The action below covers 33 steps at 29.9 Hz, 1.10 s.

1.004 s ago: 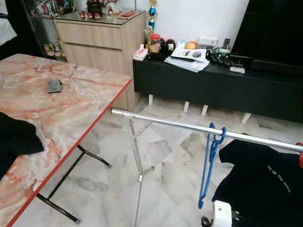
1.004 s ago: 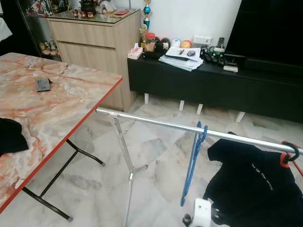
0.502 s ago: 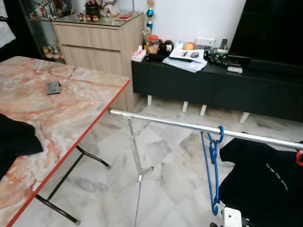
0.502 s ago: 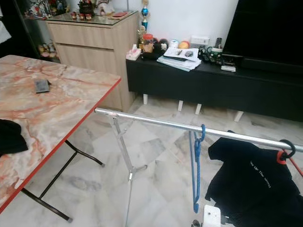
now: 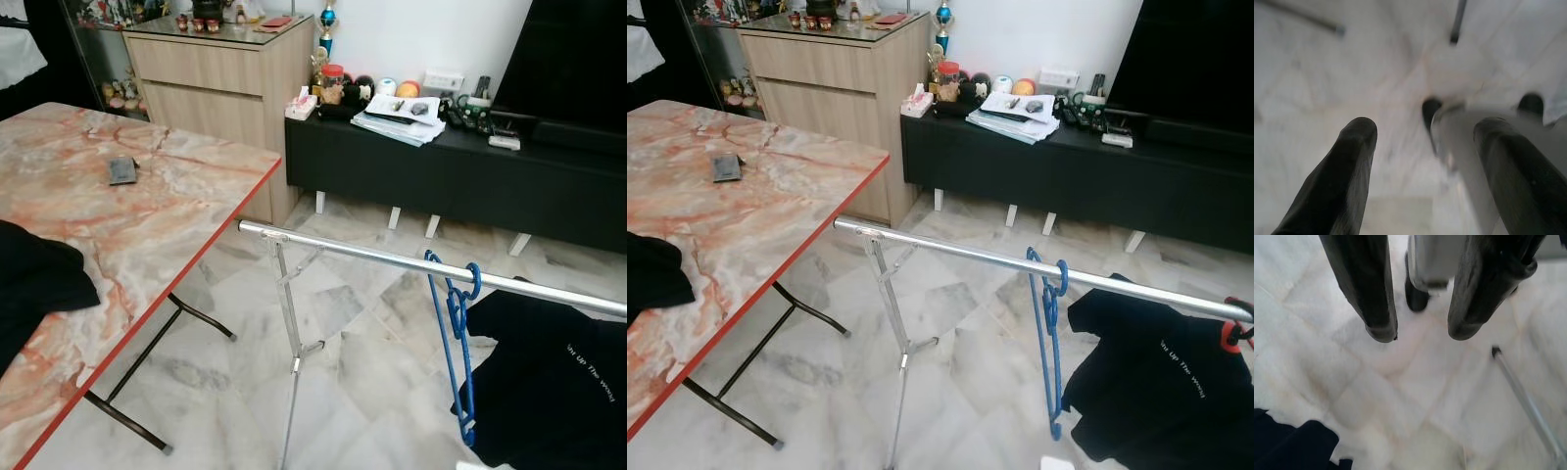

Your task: Hang hanger

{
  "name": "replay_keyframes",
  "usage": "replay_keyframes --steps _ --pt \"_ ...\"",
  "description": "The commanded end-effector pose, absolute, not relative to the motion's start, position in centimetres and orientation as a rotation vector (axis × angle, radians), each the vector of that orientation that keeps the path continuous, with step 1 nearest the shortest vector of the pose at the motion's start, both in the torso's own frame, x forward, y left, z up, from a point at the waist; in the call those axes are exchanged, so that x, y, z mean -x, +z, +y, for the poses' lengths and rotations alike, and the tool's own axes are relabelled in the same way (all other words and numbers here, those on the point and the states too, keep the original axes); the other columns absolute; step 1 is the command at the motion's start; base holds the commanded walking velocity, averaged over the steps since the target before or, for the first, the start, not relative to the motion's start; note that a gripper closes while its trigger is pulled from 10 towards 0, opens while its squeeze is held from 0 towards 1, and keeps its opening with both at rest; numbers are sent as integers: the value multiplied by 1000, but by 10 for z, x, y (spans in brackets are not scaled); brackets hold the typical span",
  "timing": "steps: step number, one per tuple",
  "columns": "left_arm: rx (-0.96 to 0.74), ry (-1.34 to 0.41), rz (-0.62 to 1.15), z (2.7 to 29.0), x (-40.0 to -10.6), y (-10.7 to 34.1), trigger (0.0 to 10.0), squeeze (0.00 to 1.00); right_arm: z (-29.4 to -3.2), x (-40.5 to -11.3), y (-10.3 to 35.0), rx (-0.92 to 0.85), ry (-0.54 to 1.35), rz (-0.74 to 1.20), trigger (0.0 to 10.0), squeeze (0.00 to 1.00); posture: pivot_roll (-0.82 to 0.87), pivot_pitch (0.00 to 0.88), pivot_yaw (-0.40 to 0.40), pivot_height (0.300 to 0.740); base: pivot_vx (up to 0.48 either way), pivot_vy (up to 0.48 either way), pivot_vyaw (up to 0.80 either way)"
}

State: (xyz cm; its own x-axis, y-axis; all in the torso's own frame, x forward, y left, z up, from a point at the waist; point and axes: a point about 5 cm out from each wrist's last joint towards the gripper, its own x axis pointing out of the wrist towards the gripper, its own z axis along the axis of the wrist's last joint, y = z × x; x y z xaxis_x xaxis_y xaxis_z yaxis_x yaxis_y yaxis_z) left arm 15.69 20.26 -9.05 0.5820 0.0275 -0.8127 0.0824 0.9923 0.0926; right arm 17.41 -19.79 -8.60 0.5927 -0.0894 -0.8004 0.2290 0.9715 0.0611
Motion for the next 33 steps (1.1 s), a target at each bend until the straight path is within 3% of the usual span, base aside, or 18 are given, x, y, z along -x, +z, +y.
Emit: replay_keyframes --steps 1,6,11,20,33 --pt "-147 -39 951 203 -163 -88 10000 0 -198 -183 -82 -159 -187 899 10000 0 6 12 -1 740 0 0 0" --pt "-128 -33 868 194 -196 -75 10000 0 -196 -194 -77 -142 -155 895 10000 0 -8 0 -9 740 0 0 -612" --pt "-131 -13 859 195 -202 -71 10000 0 -198 -197 -76 -122 -152 906 10000 0 0 0 -21 740 0 0 -626" --pt "-120 47 926 210 -172 -84 10000 0 -197 -206 -71 -116 -130 884 10000 0 32 0 -20 740 0 0 -552" --pt "-137 21 919 210 -173 -83 10000 0 -198 -207 -71 -101 -129 889 10000 0 18 0 -5 740 0 -233 0"
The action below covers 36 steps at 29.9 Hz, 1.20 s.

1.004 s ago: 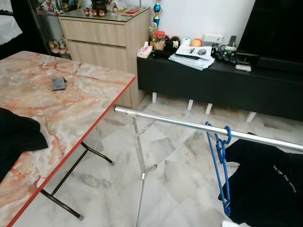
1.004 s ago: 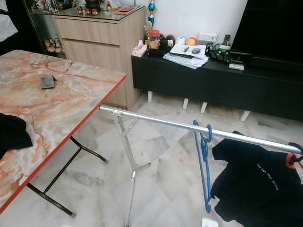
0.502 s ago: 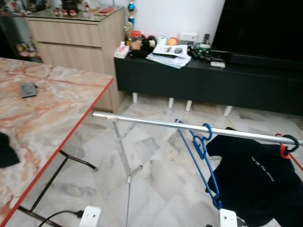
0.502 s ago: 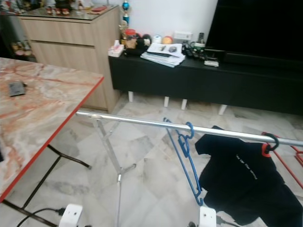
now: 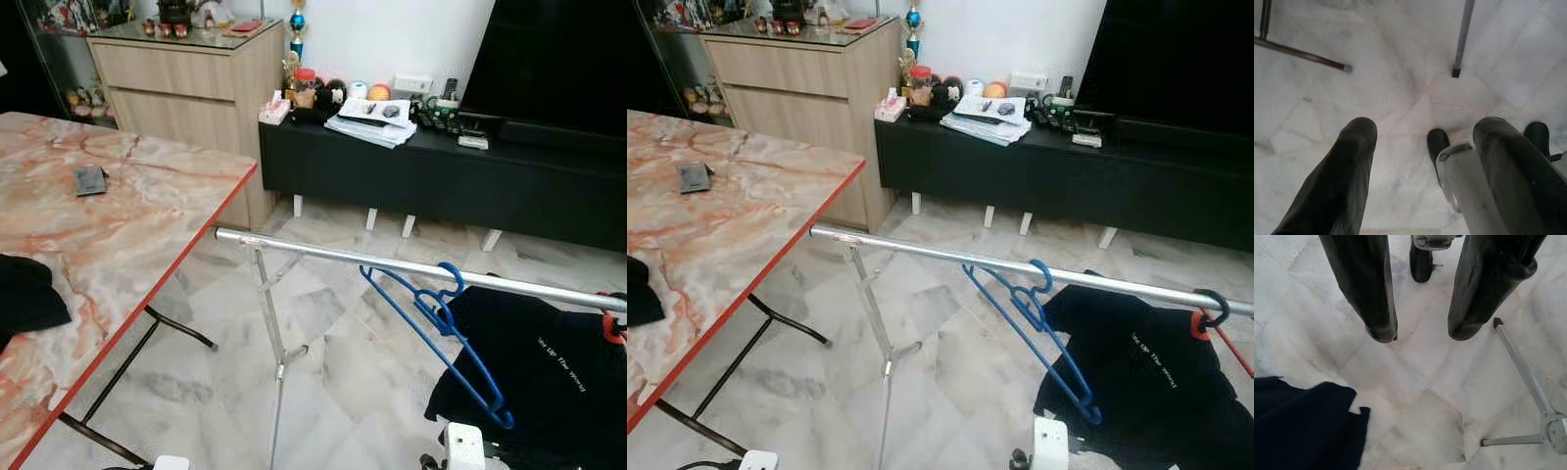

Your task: Hang hanger

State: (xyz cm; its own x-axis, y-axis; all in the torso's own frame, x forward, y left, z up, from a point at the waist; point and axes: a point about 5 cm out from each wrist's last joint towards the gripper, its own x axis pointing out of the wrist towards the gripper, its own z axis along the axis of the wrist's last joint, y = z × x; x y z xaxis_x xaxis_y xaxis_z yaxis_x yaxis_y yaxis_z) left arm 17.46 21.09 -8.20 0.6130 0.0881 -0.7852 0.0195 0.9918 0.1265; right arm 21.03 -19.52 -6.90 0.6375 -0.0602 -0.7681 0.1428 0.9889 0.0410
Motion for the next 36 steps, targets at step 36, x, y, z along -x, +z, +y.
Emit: replay_keyframes --steps 36 --pt "-144 25 983 224 -157 -88 10000 0 -191 -215 -67 -85 -82 882 10000 0 25 0 12 740 0 -280 -460"
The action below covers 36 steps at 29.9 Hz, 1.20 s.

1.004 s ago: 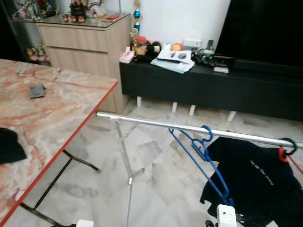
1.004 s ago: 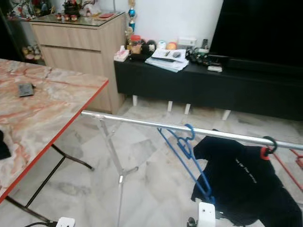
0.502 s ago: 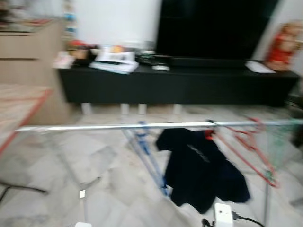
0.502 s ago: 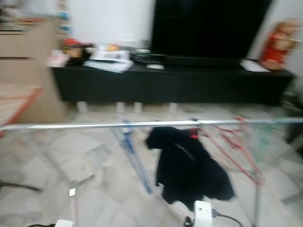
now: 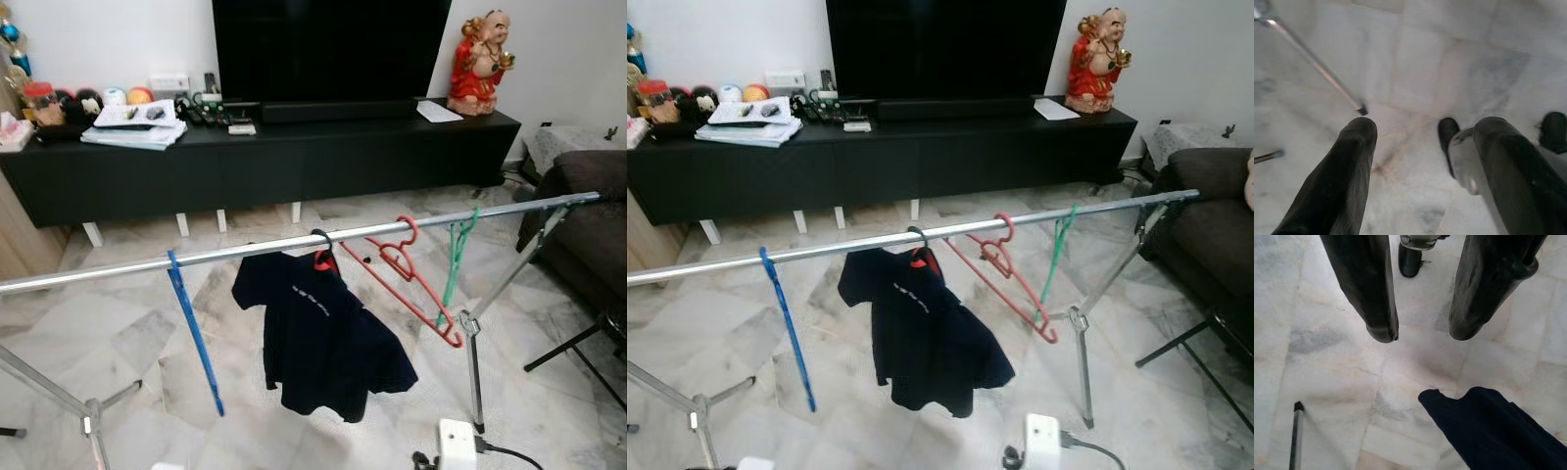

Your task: Hang hanger

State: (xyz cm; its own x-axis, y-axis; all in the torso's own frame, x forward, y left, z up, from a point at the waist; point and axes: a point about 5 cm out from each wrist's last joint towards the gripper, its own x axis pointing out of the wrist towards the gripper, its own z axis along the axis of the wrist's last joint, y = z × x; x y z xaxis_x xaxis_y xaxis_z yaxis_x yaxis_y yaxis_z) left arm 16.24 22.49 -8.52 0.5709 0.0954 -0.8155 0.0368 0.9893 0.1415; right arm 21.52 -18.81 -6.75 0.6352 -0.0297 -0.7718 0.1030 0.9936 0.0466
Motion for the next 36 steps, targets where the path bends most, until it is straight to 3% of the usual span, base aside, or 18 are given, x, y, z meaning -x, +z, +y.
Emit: replay_keyframes --steps 1,13,24,36 --pt "-144 25 986 225 -155 -88 10000 0 -190 -215 -67 -88 -83 881 10000 0 25 0 13 740 0 -251 0" --pt "-149 36 1027 237 -136 -92 10000 0 -190 -216 -67 -86 -81 883 10000 0 25 0 14 740 0 -102 0" --pt "-143 2 1028 209 -143 -96 10000 0 -190 -216 -67 -79 -74 880 10000 0 22 2 18 740 0 -22 0" --pt "-148 -9 1031 199 -144 -98 10000 0 -189 -216 -67 -79 -71 875 10000 0 21 4 22 740 0 -280 0"
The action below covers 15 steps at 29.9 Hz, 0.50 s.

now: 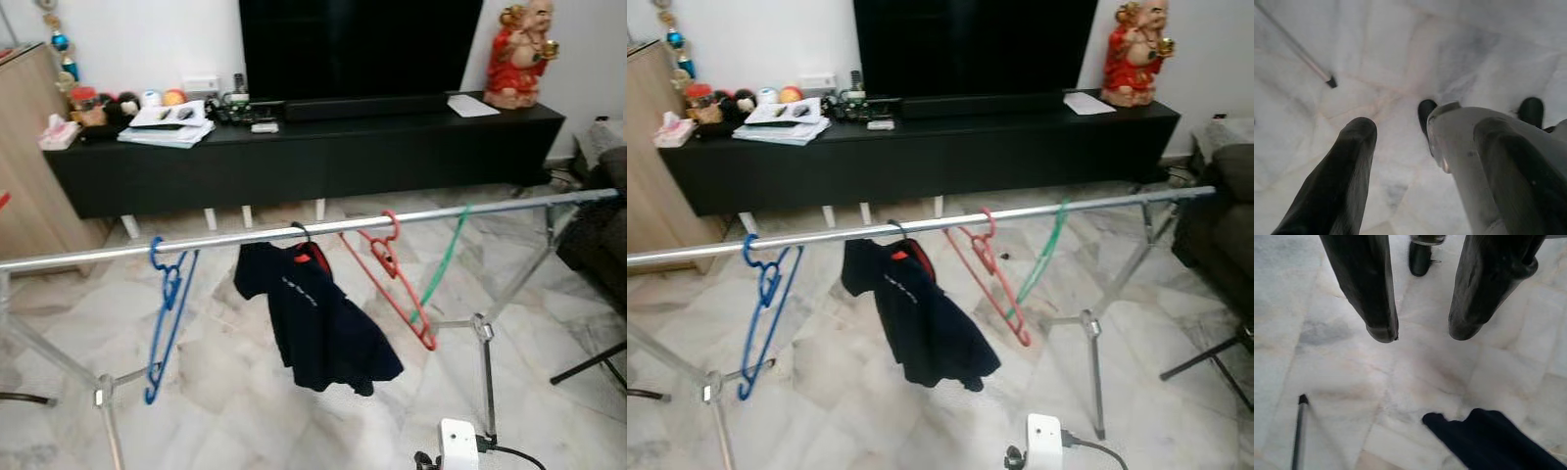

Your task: Hang hanger

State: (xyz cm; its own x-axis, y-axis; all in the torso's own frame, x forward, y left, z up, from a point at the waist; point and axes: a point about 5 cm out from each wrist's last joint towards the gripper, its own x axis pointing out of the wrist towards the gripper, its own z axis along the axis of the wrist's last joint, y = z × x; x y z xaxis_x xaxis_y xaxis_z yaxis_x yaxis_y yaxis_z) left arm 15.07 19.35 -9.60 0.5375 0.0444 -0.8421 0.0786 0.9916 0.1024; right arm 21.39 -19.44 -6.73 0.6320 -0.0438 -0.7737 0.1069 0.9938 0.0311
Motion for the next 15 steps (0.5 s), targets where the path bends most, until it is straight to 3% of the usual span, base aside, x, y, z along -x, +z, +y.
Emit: replay_keyframes --steps 1,8,15 --pt "-149 -10 1032 198 -144 -98 10000 0 -189 -216 -67 -78 -71 875 10000 0 21 5 22 740 0 -281 0" --pt "-150 -11 1033 199 -144 -98 10000 0 -189 -216 -67 -78 -73 874 10000 0 21 5 22 740 0 -284 0" --pt "-159 20 1031 230 -142 -92 10000 0 -189 -216 -66 -76 -71 873 10000 0 20 8 22 740 0 -282 0"
